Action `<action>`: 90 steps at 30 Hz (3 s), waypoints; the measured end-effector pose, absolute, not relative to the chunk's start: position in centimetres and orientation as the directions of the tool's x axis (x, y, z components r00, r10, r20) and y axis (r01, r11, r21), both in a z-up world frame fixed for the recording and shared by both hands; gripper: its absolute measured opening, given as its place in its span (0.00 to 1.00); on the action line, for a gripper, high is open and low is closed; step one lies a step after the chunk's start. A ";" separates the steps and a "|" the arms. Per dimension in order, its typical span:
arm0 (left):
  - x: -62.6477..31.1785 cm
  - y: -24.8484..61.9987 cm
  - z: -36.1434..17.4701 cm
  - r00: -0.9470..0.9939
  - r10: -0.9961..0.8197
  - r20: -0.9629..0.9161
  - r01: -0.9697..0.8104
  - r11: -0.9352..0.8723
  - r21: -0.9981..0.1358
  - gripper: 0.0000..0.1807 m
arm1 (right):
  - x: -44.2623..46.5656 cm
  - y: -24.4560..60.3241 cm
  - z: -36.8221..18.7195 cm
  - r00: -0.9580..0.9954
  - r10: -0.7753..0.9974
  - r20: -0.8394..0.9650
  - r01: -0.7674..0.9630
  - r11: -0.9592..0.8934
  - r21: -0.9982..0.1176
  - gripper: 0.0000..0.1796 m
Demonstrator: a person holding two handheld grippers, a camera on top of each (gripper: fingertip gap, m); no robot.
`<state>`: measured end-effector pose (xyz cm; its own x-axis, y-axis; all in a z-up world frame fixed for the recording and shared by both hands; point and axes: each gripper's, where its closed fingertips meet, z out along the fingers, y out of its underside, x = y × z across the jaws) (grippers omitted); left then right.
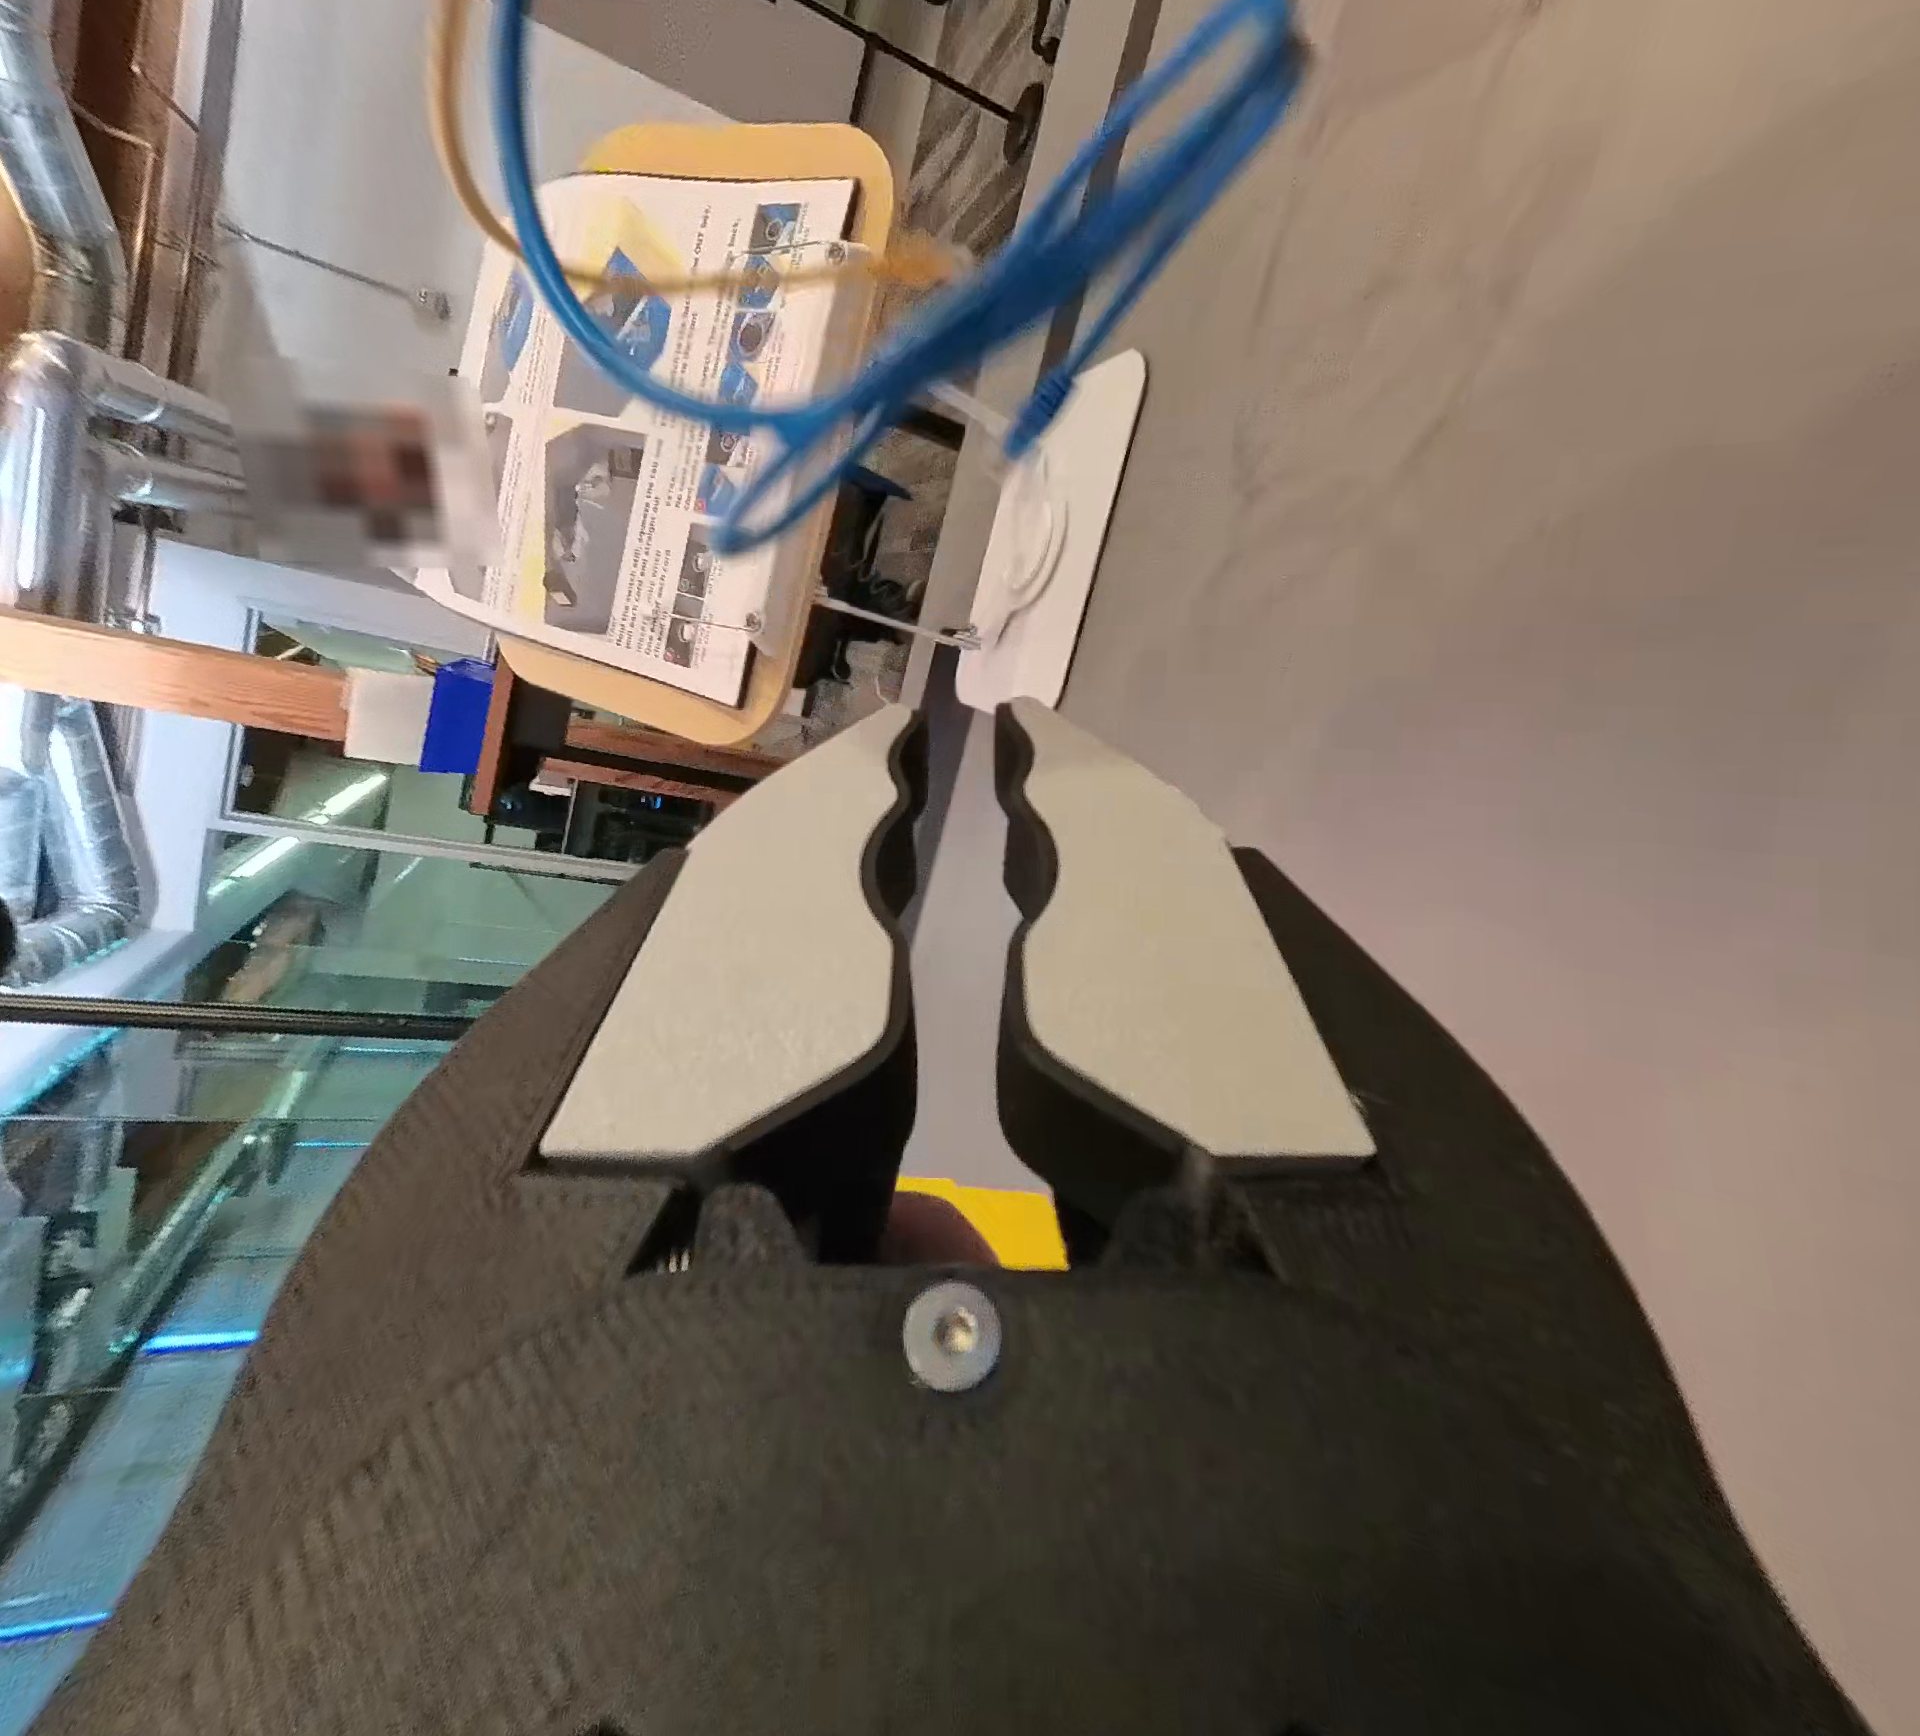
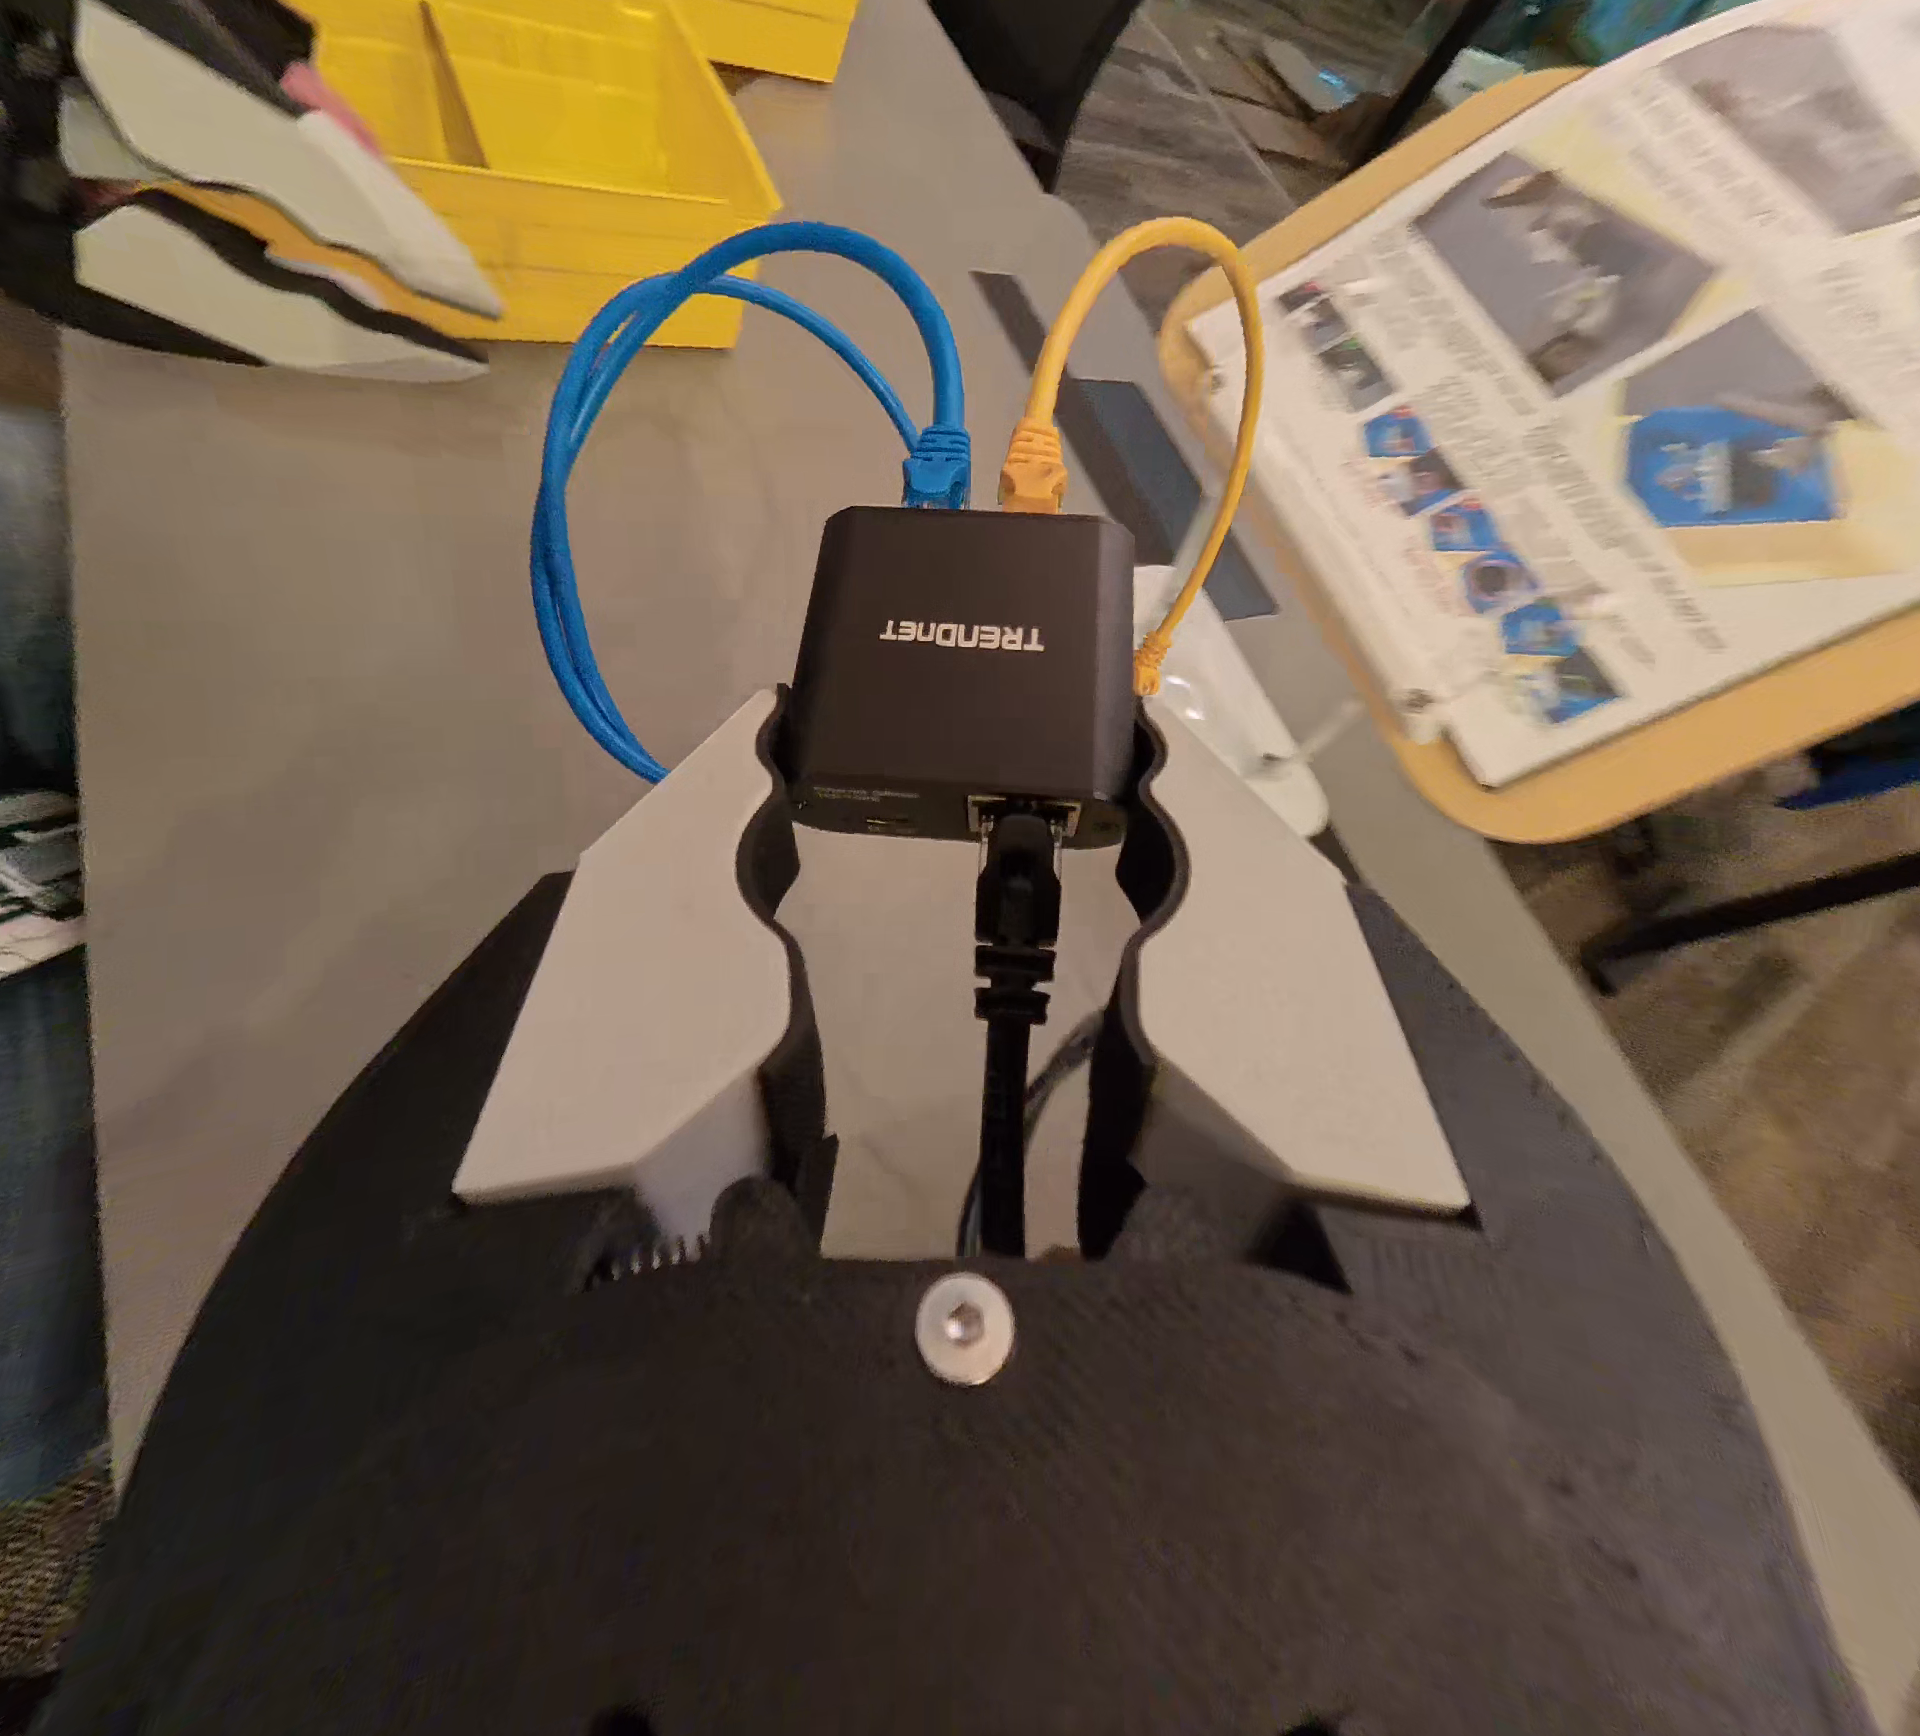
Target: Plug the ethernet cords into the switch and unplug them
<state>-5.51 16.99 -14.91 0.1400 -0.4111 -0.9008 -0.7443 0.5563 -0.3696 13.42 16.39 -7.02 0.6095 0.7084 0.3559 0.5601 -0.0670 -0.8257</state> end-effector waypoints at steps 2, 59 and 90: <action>-5.6 16.6 -15.5 0.158 -0.452 -0.878 -0.732 0.543 -0.411 0.07 | 15.8 16.3 -4.4 0.624 0.674 0.395 0.581 -0.062 -0.812 0.34; -3.8 15.5 -23.4 -0.006 -0.568 -0.823 -0.740 0.557 -0.378 0.09 | 44.5 14.9 -30.8 0.426 0.863 0.271 0.787 -0.501 0.361 0.34; -22.8 25.3 -13.5 0.444 -0.457 -0.771 -0.863 0.014 -0.506 0.29 | 47.1 1.8 -21.9 0.906 0.276 0.321 0.387 -0.848 -0.363 0.32</action>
<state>-22.75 25.34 -13.47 0.4443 -0.4571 -0.7705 -0.8627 0.0138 -0.5056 47.09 1.83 -21.90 0.9060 0.2757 0.3213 0.3867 -0.8477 -0.3630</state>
